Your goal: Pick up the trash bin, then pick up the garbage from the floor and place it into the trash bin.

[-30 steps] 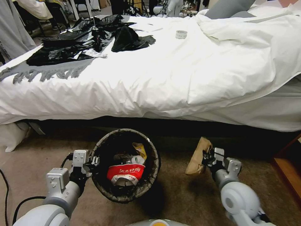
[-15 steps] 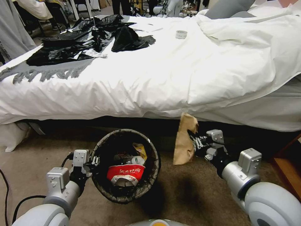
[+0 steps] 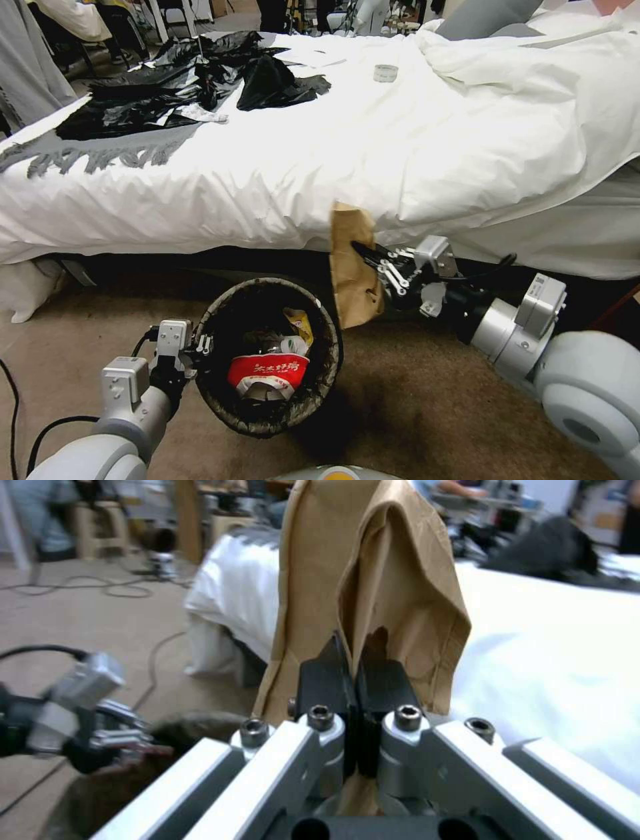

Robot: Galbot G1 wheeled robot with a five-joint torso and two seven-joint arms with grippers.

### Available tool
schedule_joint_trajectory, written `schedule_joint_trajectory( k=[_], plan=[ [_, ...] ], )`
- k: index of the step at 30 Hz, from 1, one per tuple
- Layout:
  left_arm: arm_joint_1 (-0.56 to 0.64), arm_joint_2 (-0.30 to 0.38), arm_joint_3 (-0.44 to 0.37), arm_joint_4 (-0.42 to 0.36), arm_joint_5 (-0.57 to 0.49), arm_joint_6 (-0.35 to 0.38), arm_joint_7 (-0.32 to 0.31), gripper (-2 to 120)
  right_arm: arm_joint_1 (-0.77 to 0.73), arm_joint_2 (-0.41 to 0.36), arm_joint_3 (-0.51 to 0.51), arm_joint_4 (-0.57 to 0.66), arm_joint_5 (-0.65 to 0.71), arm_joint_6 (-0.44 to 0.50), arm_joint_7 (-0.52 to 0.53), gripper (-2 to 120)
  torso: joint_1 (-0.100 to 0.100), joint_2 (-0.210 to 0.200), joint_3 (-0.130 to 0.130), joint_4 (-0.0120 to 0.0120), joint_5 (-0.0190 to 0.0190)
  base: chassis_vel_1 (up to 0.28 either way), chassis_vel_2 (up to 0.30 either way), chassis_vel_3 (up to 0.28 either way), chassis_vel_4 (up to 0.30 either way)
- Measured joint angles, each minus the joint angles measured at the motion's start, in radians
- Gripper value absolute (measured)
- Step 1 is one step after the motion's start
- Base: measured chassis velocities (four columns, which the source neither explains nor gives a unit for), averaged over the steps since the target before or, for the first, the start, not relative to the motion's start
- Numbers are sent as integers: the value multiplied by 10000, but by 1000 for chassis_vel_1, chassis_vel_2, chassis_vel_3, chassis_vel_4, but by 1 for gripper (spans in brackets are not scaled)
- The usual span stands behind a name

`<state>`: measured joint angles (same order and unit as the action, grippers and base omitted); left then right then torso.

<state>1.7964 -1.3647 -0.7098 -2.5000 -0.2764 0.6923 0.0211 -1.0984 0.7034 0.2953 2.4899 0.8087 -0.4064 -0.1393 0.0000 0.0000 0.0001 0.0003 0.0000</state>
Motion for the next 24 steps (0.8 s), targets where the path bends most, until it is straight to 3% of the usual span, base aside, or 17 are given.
schedule_joint_trajectory(
  k=[4, 11, 24],
  plan=[
    [-2, 12, 53, 0, 60, 18, 0, 1, 485, 7, -383, -198, -38, 14, -570, 0, 0, 0, 0, -3, 0, 0, 0, 0, 0],
    [-12, -33, 179, 0, 31, 99, -45, 1, 1914, 448, -2439, -993, -682, 81, -753, 0, 0, -1, 0, -2, 0, 0, 0, 0, 0],
    [-65, -82, 154, 0, 35, 112, -69, 1, 2225, 843, -4401, -1527, -1875, -63, -560, 0, 1, 0, -1, -4, -1, 0, 0, 0, 0]
  ],
)
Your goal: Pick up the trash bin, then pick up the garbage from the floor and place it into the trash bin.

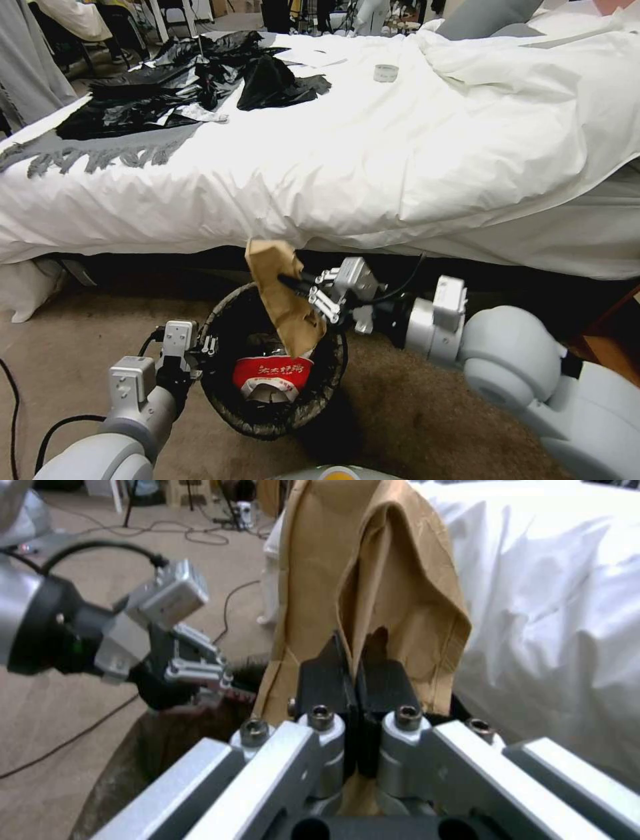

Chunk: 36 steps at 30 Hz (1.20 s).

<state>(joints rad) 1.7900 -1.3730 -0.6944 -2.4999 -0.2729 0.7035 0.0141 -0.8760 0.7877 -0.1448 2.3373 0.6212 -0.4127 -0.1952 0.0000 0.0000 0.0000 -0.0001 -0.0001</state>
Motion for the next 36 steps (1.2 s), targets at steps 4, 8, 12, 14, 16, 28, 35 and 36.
schedule_joint_trajectory(
  k=[4, 8, 12, 14, 16, 28, 35, 36],
  plan=[
    [-41, -11, 14, 0, 2, 0, 0, 1, 38, 124, -436, -56, -152, -84, 95, 0, -1, 0, 0, 1, 0, 0, 0, 0, 0],
    [-75, -10, 14, 0, -1, 0, 0, 1, -5, 145, -727, -58, -364, -178, 128, 0, -1, 0, 0, 1, 1, 0, 0, 0, 0],
    [-88, -34, 30, -1, -1, 0, 0, 1, -82, 135, -995, -84, -532, -245, 172, 0, -1, 0, 0, 1, 1, 0, 0, 0, 0],
    [-94, -40, 39, 0, -1, 6, 2, 1, -96, 153, -1062, -84, -552, -360, 231, 0, -1, 0, 0, 1, 1, 0, 0, 0, 0],
    [-100, -57, 56, 0, 3, 14, 12, 1, -145, 165, -1158, -74, -569, -498, 355, 6, 0, 0, 0, 1, 2, 0, 0, 0, 0],
    [-113, -152, 55, 0, 12, 37, 33, 1, -174, 91, -1375, -81, -528, -644, 888, 48, -1, 0, 0, 1, 1, 0, 0, 0, 0],
    [-82, -186, 76, 0, 67, 41, 44, 1, -573, -18, -875, 222, -452, -684, 1280, 76, -1, 0, 0, 1, 2, 0, 0, 0, 0],
    [-76, -190, 93, 0, 83, 41, 48, 1, -670, -62, -700, 327, -443, -684, 1290, 80, -1, 0, 0, 2, 2, 0, 0, 0, 0]
  ],
)
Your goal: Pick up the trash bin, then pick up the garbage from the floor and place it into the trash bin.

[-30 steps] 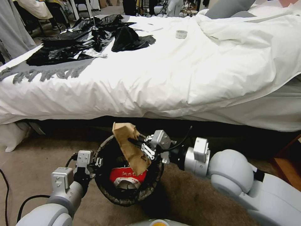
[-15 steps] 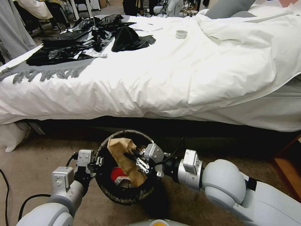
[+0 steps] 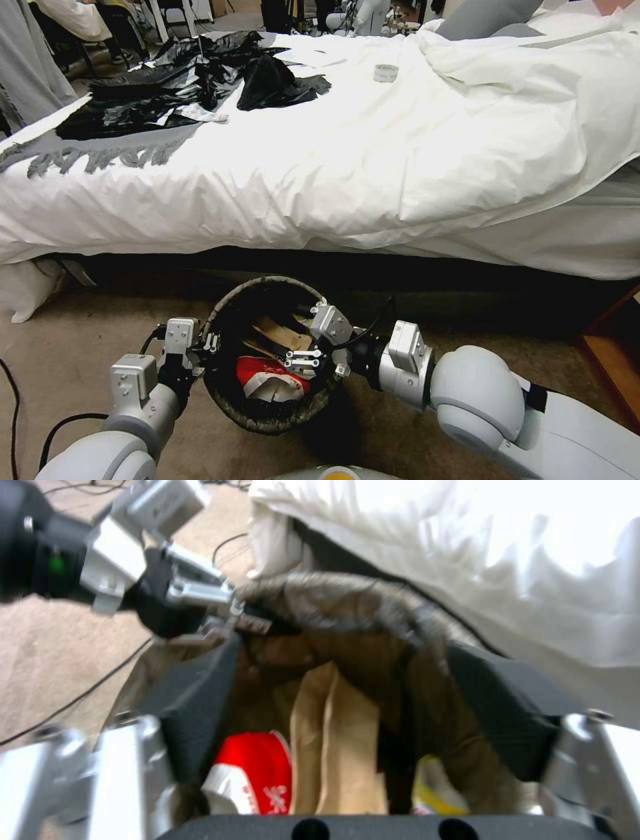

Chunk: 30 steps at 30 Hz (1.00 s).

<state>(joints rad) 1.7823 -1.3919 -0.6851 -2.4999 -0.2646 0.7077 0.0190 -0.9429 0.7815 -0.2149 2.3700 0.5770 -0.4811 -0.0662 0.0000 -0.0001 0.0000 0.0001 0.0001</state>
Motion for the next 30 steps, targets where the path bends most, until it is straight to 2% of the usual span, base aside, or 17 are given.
schedule_joint_trajectory(
  k=[1, 4, 6, 10, 11, 13, 14, 16, 17, 19, 20, 24, 25, 27, 28, 29, 30],
  plan=[
    [0, 0, 0, 0, 0, 0, 0, 1, 0, 0, 0, 0, 0, 0, 0, 80, 0, 0, 0, 0, 0, 0, 0, 0, 0],
    [19, -1, 22, 0, 47, 0, 12, 1, -609, -258, 982, 637, 16, 38, 37, 95, 1, 0, 0, -2, 0, 0, 0, 0, 0],
    [26, 7, 19, 0, 54, 0, 18, 1, -859, -398, 1305, 941, 19, 151, 234, 98, 0, 0, 0, -2, -1, 0, 0, 0, 0],
    [33, 63, -49, 0, 60, -11, 46, 1, -1752, -566, 2137, 1328, 12, 563, 1486, 100, 0, 0, 0, -1, -1, 0, 0, 0, 0],
    [33, 63, -49, 0, 60, -11, 46, 1, -1752, -566, 2137, 1328, 12, 563, 1486, 100, 0, 0, 0, -1, -1, 0, 0, 0, 0],
    [78, 81, -111, 0, 49, -22, 53, 1, -2976, -201, 3293, 1343, -227, 923, 2229, 100, 0, 0, 0, 2, -1, 0, 0, 0, 0],
    [78, 81, -111, 0, 49, -22, 53, 1, -2976, -201, 3293, 1343, -227, 923, 2229, 100, 0, 0, 0, 2, -1, 0, 0, 0, 0],
    [112, 98, -194, 0, 39, -42, 56, 1, -4648, 427, 4732, 1343, -922, 1481, 2328, 100, 0, 0, 0, -1, 1, 0, 0, 0, 0],
    [112, 98, -194, 0, 39, -42, 56, 1, -4648, 427, 4732, 1343, -922, 1481, 2328, 100, 0, 0, 0, -1, 1, 0, 0, 0, 0],
    [118, 124, -249, 0, 9, -56, 70, 1, -6165, 1067, 5791, 1340, -1873, 2083, 2263, 100, 0, 0, 0, 0, 0, 0, 0, 0, 0],
    [118, 124, -249, 0, 9, -56, 70, 1, -6165, 1067, 5791, 1340, -1873, 2083, 2263, 100, 0, 0, 0, 0, 0, 0, 0, 0, 0],
    [99, 152, -285, 0, -77, -76, 129, 1, -8730, 2410, 6794, 1322, -4219, 3539, 1688, 100, 0, 0, -1, -6, -2, 0, 0, 0, 0],
    [99, 152, -285, 0, -77, -76, 129, 1, -8730, 2410, 6794, 1322, -4219, 3539, 1688, 100, 0, 0, -1, -6, -2, 0, 0, 0, 0],
    [109, 172, -287, 0, -75, -76, 166, 1, -9235, 3024, 6972, 1319, -4797, 4008, 1377, 100, 0, 0, -1, -2, -4, 0, 0, 0, 0],
    [119, 186, -306, 0, -75, -76, 174, 1, -9467, 3611, 7042, 1297, -5258, 4415, 1255, 100, 0, 1, -1, 1, -3, 0, 0, 0, 0],
    [119, 186, -306, 0, -75, -76, 174, 1, -9467, 3611, 7042, 1297, -5258, 4415, 1255, 100, 0, 1, -1, 1, -3, 0, 0, 0, 0],
    [123, 186, -339, 0, -80, -74, 174, 1, -9560, 3957, 7101, 1216, -5473, 4673, 1225, 100, 0, 1, -1, 1, -4, 0, 0, 0, 0]
  ],
)
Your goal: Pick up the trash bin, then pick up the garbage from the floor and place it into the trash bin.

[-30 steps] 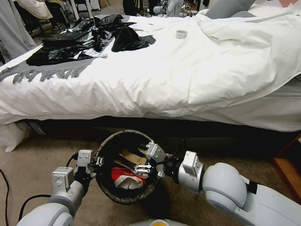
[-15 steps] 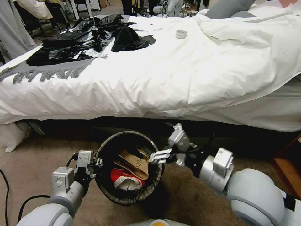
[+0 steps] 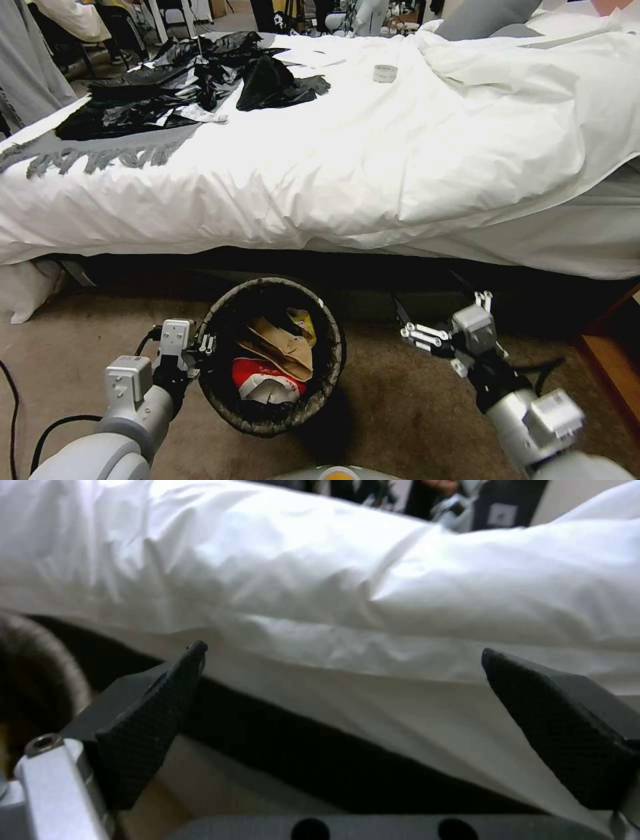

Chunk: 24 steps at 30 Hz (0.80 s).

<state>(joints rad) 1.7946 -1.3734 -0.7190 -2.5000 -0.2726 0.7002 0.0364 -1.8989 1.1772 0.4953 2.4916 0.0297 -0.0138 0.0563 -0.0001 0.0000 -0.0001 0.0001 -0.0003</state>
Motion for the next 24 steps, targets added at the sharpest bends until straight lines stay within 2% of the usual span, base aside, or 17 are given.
schedule_joint_trajectory(
  k=[1, 5, 13, 24],
  plan=[
    [0, -11, -50, 0, -20, 8, 0, 1, -118, 426, 112, -167, -261, 337, -31, 100, 0, -1, 0, -1, 3, 0, 0, 0, 0],
    [-13, -87, -84, 0, -32, 26, -1, 1, -511, 974, 394, -372, -415, 770, -32, 100, 0, 0, 0, -1, 3, 0, 0, 0, 0],
    [-13, -195, -173, 0, -59, 39, 5, 1, -1156, 1424, 619, -500, -355, 1431, 167, 100, 0, 0, 1, -2, 3, 0, 0, 0, 0],
    [-16, -257, -188, 0, -46, 49, 17, 1, -1344, 1735, 754, -738, -353, 1748, 176, 100, 0, 0, 1, -1, 3, 53, 57, 60, 51]
  ],
)
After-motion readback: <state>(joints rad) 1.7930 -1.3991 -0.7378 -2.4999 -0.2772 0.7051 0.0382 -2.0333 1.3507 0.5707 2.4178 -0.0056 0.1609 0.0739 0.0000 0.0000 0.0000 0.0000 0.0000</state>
